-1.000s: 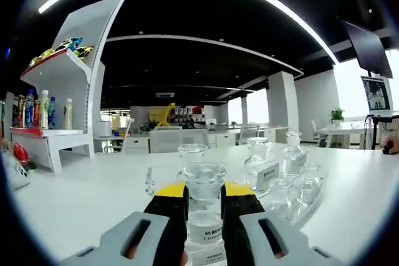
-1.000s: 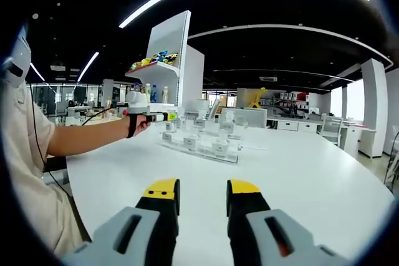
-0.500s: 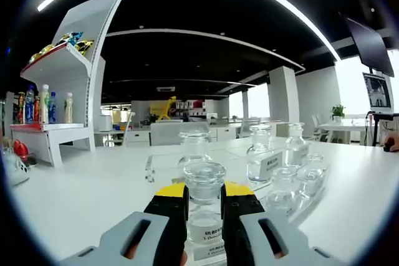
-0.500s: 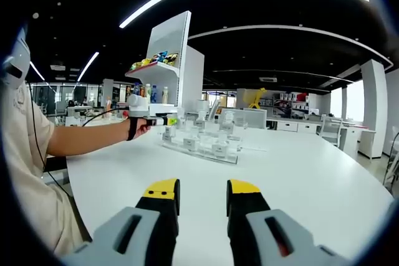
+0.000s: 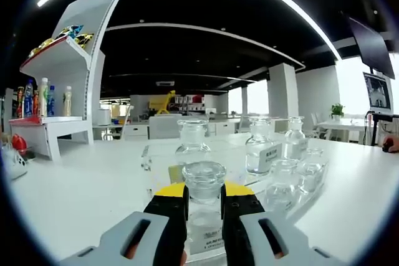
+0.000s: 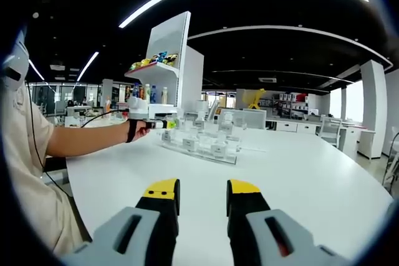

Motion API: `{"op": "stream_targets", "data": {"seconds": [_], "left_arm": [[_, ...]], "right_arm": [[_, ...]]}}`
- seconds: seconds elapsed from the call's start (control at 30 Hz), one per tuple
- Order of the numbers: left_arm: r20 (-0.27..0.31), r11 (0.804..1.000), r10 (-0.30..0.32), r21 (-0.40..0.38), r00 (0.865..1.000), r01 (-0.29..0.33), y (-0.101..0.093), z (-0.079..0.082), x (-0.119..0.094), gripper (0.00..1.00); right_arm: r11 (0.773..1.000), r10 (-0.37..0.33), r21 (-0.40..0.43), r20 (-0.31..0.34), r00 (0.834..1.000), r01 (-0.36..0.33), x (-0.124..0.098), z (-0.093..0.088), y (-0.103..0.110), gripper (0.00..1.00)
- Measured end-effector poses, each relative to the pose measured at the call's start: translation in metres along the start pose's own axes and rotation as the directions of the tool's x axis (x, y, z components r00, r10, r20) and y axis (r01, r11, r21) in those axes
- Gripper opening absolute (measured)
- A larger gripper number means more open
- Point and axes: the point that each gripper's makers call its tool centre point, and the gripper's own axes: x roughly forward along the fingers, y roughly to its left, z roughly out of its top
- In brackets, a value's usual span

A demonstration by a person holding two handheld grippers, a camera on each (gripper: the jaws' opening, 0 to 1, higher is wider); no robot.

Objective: Identify the label on the chemical reagent bottle, grasp the chemical reagent bottle, and place it in the designated position on the reagent rack

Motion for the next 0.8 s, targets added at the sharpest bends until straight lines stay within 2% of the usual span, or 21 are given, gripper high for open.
{"op": "stream_targets", "data": {"seconds": [0.63,0.8], "left_arm": [[-0.056,1.0,-0.011,-0.03,0.998,0.009,-0.001,-0.011,-0.004,0.21],[-0.078,1.0,-0.016,-0.012,0.997,0.016,-0.002,-0.015,-0.003,0.21]], "right_arm": [[1.0,-0.005,0.001,0.006,1.0,0.005,0.001,0.002,-0.005,0.3],[1.0,-0.011,0.003,0.009,1.0,0.011,0.0,0.002,-0.006,0.3]]}}
